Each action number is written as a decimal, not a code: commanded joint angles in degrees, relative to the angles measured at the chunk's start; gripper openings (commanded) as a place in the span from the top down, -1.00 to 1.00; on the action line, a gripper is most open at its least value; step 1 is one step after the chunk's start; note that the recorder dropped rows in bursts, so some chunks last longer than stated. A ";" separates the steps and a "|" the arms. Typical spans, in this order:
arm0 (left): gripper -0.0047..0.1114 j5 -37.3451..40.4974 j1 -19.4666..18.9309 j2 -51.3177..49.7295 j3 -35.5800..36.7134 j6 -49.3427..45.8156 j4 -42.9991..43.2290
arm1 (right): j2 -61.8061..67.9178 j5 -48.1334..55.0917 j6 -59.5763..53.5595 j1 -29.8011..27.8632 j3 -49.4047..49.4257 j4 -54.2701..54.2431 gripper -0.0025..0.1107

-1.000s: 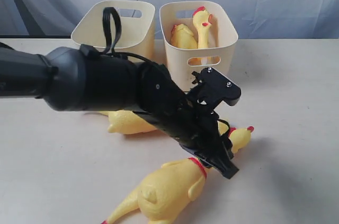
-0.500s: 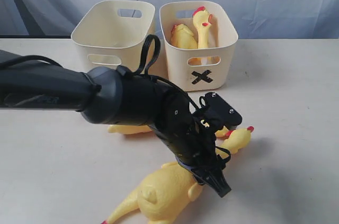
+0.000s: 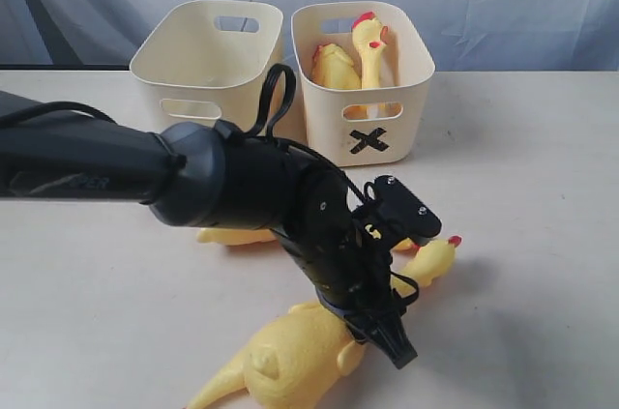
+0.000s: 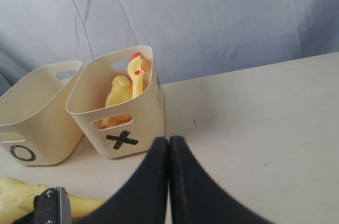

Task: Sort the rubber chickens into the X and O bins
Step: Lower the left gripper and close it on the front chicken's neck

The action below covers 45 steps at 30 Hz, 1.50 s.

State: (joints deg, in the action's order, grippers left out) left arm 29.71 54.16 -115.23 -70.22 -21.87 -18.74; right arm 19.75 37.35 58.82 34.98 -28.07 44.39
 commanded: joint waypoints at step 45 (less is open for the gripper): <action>0.92 31.99 0.19 12.80 -9.29 5.59 25.83 | -0.32 -0.16 -0.10 -0.05 0.09 -0.02 0.95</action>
State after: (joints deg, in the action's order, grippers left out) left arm 59.39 54.16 -103.64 -79.11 -16.59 4.52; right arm 19.75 37.35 58.82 34.98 -28.07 44.29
